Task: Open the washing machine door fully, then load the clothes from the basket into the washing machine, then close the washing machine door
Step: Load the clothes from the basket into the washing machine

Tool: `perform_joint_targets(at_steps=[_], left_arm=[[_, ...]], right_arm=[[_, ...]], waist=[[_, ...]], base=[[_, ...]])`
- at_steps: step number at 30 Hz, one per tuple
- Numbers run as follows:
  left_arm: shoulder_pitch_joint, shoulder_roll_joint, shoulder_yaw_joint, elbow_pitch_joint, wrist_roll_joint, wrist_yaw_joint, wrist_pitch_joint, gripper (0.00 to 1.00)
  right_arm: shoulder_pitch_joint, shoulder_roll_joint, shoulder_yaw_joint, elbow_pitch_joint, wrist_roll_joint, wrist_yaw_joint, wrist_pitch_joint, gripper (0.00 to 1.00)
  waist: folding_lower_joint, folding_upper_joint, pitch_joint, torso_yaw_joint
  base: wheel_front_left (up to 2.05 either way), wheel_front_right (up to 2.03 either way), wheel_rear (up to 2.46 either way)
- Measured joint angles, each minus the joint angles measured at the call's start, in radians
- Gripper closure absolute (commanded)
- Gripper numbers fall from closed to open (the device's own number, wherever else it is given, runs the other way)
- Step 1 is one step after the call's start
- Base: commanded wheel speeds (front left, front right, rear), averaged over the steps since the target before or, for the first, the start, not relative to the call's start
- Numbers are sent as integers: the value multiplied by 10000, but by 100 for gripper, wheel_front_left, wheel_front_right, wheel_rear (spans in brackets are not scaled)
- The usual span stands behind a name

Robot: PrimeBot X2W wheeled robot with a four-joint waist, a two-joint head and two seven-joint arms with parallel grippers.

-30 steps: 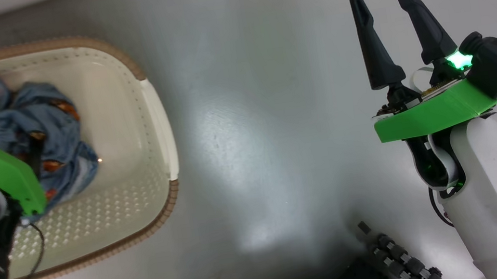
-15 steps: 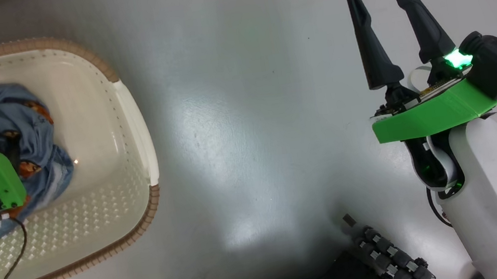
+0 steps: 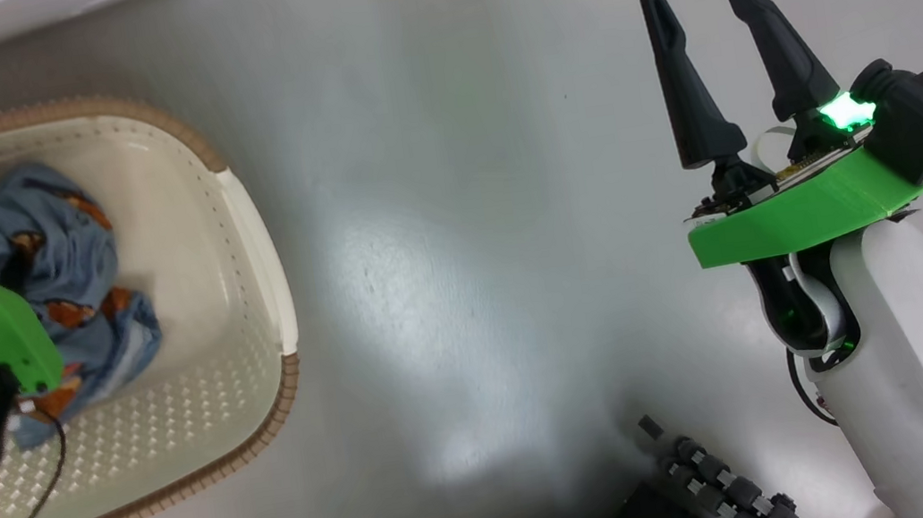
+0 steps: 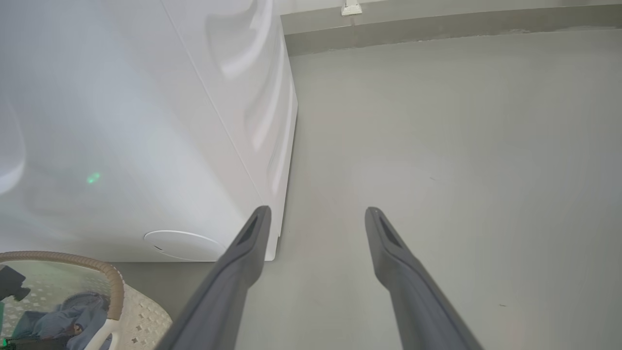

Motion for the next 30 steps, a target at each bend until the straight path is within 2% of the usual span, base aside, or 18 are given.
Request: perform_joint_targets(at_steps=[16,30], left_arm=[[1578,58,-738,-1212,-1091,0,-1237,100],[2958,-125,-1471,-2255,-1824,0,-2782,100]], right_arm=[[4,0,82,418,188,0,0,0],[803,-2,-107,1106,255,0,0,0]], waist=[[-1,0,-1608,221],[-2,0,-3833,536]], base=[[0,0,0],[0,0,0]])
